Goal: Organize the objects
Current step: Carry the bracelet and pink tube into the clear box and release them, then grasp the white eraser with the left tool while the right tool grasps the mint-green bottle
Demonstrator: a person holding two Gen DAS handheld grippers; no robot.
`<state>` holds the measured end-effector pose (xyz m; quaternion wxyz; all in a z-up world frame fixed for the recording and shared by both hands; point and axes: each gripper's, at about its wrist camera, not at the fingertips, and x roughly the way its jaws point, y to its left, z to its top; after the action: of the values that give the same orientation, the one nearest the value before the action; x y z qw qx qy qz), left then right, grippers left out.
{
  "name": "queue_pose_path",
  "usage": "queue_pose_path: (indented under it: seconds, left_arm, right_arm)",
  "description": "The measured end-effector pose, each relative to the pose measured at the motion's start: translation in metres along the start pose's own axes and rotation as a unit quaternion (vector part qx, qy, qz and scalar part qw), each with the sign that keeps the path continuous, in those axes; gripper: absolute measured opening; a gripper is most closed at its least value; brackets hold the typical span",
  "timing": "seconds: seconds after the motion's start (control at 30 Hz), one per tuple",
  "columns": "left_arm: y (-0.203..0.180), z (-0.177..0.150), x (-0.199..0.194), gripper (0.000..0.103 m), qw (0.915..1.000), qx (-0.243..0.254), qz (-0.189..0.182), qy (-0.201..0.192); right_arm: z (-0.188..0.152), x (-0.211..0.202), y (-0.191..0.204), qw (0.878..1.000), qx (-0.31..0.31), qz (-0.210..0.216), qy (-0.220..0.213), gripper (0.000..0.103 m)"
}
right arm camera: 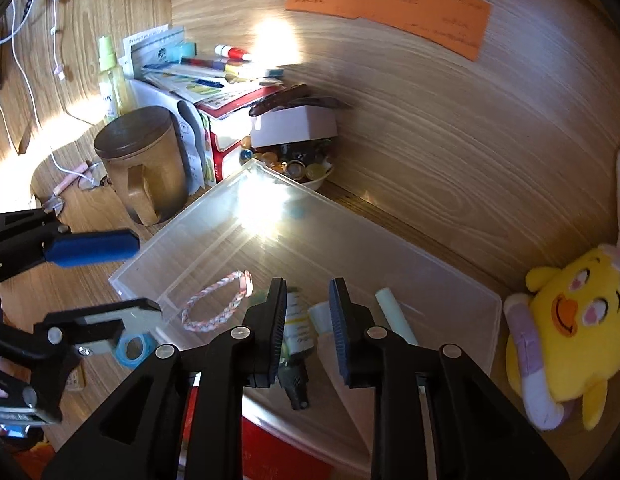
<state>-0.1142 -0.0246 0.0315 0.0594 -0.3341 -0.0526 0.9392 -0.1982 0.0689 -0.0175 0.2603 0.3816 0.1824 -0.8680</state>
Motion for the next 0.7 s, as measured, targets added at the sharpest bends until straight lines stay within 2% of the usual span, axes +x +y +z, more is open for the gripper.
queue_pose_path:
  seconds: [0.13,0.27,0.37,0.43,0.5,0.7]
  left_arm:
    - [-0.001,-0.005,-0.008,0.060,0.9999,0.009,0.009,-0.008]
    - [-0.001,-0.011,-0.016,0.068,0.9997,0.013,0.018,-0.011]
    - [-0.002,-0.015,-0.021,0.078,0.9995,0.013,0.025,-0.013]
    - [-0.001,-0.019,-0.026,0.090,0.9993,0.010,0.030,-0.018]
    - [-0.001,-0.023,-0.032,0.095,0.9991,0.009,0.034,-0.022]
    - [-0.004,-0.036,-0.048,0.097,0.9975,0.030,0.058,-0.024]
  right_arm:
    - [-0.015,-0.017,-0.005,1.000,0.019,-0.009,-0.015,0.032]
    - [-0.033,-0.038,-0.010,0.999,0.036,-0.016,-0.031,0.048]
    - [-0.048,-0.053,-0.012,0.998,0.046,-0.024,-0.041,0.058]
    - [-0.057,-0.062,-0.012,0.997,0.050,-0.029,-0.048,0.066]
    - [-0.065,-0.069,-0.013,0.996,0.056,-0.033,-0.053,0.076]
    - [-0.094,-0.086,-0.009,0.994,0.065,-0.057,-0.065,0.082]
